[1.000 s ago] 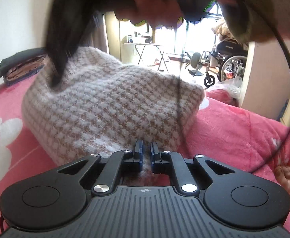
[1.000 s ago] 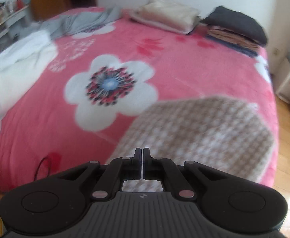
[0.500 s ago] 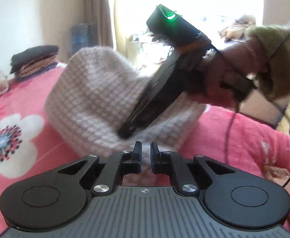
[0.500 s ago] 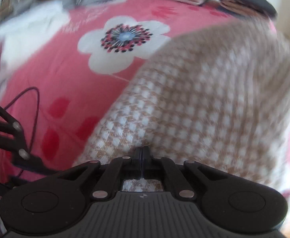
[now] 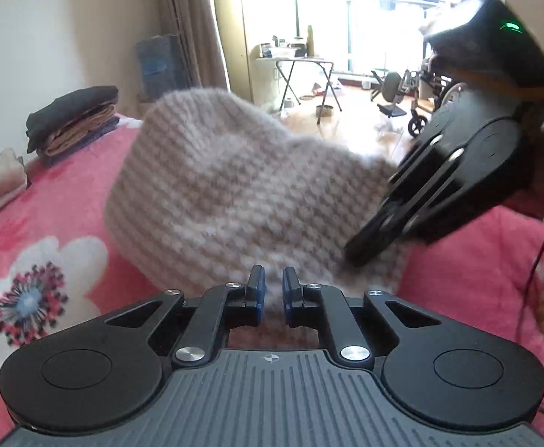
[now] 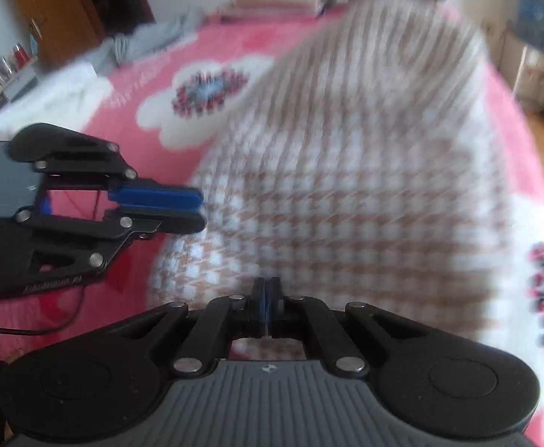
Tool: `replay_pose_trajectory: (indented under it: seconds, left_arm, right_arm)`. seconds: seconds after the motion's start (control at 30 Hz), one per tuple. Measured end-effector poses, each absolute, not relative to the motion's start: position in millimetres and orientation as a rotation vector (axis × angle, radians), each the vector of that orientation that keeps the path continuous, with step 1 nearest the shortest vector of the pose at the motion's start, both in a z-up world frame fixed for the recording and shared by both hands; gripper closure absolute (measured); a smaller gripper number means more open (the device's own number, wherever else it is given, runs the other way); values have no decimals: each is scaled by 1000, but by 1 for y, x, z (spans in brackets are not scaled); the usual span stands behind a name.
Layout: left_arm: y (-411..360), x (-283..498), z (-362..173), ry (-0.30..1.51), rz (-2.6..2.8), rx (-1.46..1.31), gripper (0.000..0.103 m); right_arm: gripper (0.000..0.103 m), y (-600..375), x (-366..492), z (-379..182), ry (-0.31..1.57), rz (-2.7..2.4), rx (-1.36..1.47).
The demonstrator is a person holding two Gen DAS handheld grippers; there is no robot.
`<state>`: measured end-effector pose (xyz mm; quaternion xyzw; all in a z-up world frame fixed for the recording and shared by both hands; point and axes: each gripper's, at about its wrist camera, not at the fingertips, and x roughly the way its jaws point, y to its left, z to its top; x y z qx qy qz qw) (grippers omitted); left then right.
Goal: Fold clothes
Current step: 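Lower the left gripper to the folded cardigan edge and pinch it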
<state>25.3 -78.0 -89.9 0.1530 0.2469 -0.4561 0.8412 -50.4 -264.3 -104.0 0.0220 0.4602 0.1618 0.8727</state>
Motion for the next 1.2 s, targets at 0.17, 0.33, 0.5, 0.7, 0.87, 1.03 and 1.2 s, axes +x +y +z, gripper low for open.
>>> replay_pose_trajectory:
  seconds: [0.17,0.33,0.5,0.7,0.87,1.03,1.2]
  left_arm:
    - [-101,52,-79,496,-951,348,90]
    - [-161,102,-78,401,-920,400,83]
    - [-200,134,-91,402,-896,435,82]
    - [-218,133,-112,412,-889,476,82]
    - [-230,133,-120,408,-893,494,82]
    - [-243,139,-134,458,-870,521,82]
    - [-248,139,-137,460,-859,551,82]
  right_arm:
    - [102,-307,-66,-69,796,207,130]
    - [69,-348,-71,-69,724,109,219]
    - [69,-364,-78,-82,708,115,272]
    - [82,-361,-74,-100,734,150,231]
    - [101,-364,-81,-104,739,128,242]
    - [101,-373,-81,-103,747,136,291]
    - [90,-393,-74,-106,764,175,437]
